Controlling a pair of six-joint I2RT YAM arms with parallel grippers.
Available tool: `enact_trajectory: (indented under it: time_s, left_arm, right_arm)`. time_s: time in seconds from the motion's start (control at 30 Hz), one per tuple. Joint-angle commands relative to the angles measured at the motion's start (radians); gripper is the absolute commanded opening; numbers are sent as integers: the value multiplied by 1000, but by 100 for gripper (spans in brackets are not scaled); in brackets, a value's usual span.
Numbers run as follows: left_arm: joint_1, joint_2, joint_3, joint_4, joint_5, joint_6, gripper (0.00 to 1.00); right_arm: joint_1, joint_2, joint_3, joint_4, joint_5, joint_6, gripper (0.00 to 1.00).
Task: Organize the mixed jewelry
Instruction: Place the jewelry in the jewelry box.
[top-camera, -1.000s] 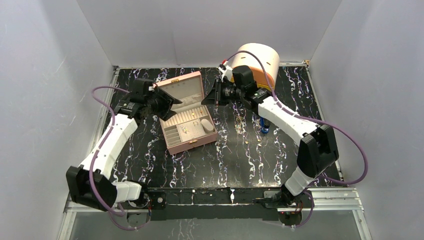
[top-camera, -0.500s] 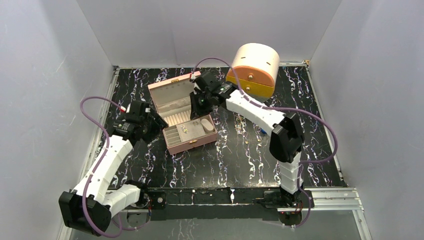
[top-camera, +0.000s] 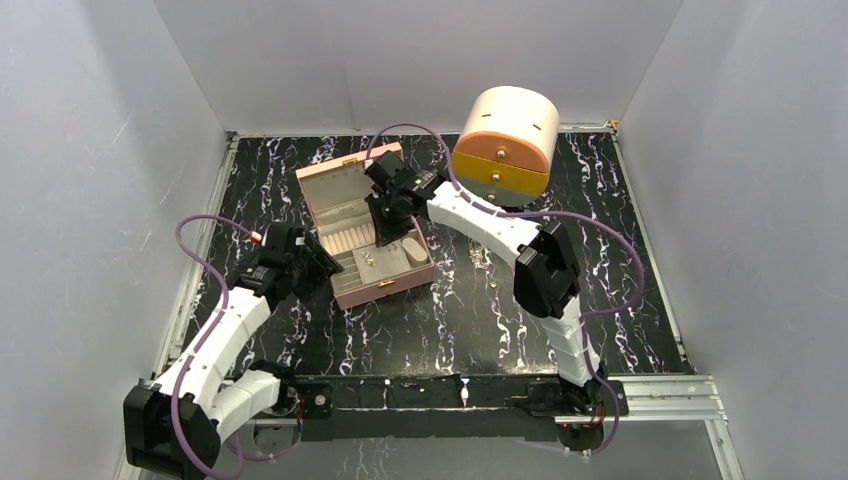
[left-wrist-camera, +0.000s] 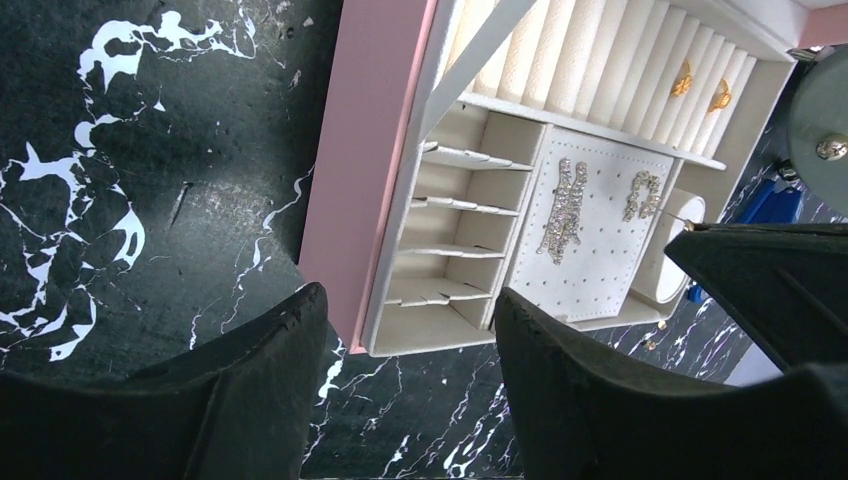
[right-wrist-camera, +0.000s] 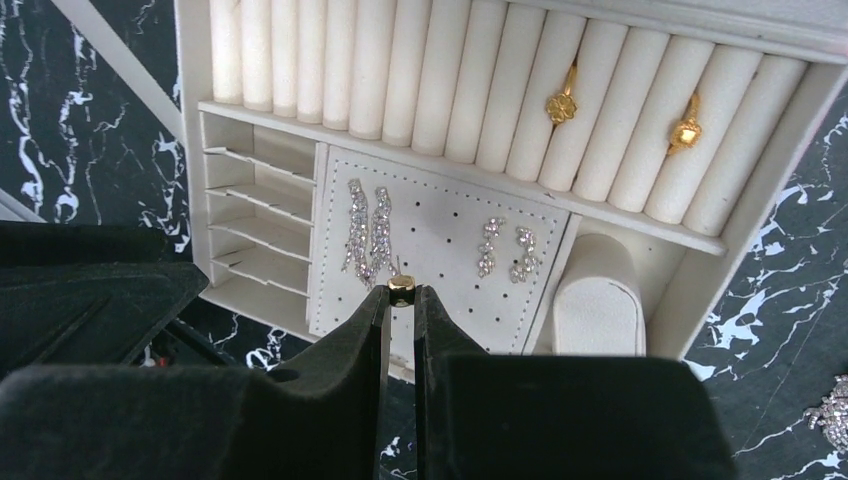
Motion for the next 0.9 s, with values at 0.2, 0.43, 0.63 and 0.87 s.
enact_trajectory:
  time_s: [0.2,0.43,0.63,0.87]
  left_arm:
    - [3,-30,-47,84,-9,5,59]
    - [2,-32,-41,76,-37,4,58]
    - [2,-48,-37,60,-71,5,58]
    - [3,-44,-39,59,-74,12,58]
  right_arm:
    - [8,45,59,17,3,-16,13]
    - [8,66,71,13,-8,-8,13]
    - [8,73,57,28,-19,3,13]
    - [7,75,40,57,8,6,13]
